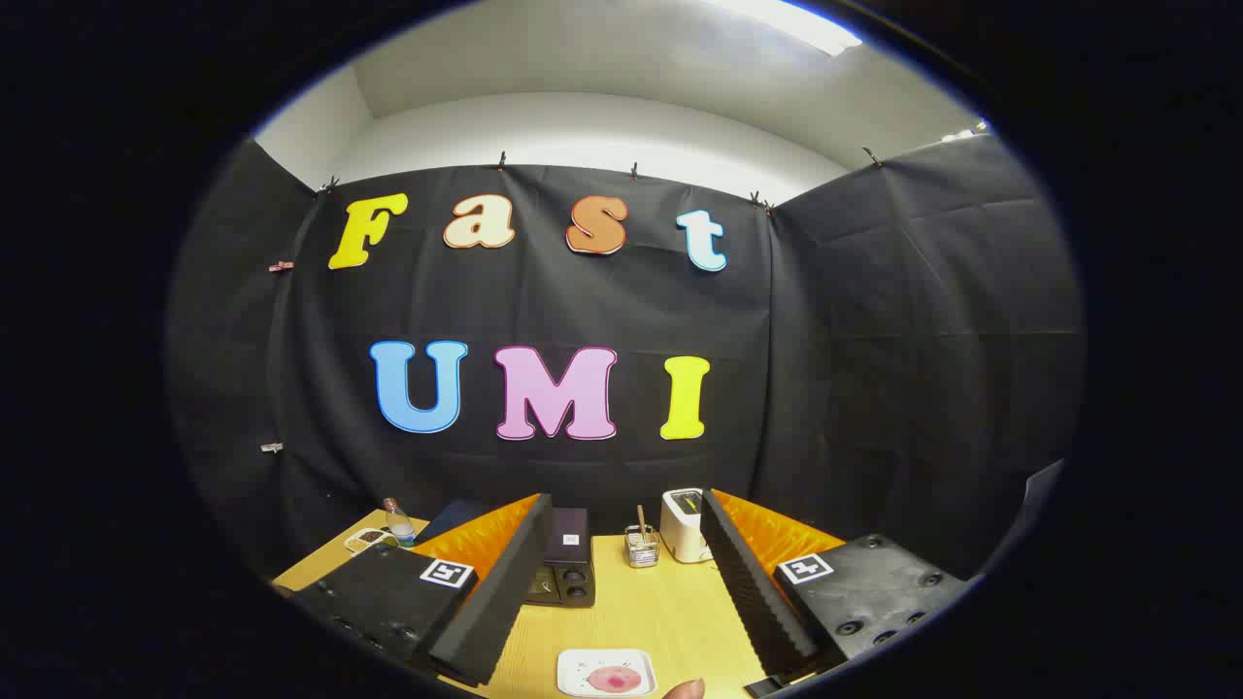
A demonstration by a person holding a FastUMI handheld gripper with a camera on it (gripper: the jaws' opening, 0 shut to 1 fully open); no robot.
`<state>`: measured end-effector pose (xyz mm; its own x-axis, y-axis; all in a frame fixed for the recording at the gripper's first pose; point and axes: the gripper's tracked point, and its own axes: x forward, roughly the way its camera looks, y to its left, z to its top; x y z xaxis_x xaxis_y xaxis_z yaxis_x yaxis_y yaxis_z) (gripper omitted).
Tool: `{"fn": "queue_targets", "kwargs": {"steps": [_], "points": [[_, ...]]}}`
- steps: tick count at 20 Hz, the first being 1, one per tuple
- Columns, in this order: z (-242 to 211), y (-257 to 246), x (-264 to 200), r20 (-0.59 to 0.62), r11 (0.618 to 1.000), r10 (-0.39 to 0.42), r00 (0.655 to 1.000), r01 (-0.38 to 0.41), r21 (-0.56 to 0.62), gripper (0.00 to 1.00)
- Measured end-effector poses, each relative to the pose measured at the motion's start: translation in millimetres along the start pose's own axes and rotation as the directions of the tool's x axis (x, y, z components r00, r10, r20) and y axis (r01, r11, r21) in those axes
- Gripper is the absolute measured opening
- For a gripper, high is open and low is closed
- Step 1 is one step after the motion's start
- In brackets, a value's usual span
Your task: Open the toaster oven, put the food inside, and close the toaster oven door.
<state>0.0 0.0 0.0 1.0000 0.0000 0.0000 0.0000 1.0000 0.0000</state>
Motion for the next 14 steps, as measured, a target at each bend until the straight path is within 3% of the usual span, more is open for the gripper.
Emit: {"fn": "queue_targets", "kwargs": {"steps": [14], "points": [[0.3, -4.8, 5.0, -0.01, 1.0, -0.005, 1.0, 0.005, -0.005, 0.98]]}}
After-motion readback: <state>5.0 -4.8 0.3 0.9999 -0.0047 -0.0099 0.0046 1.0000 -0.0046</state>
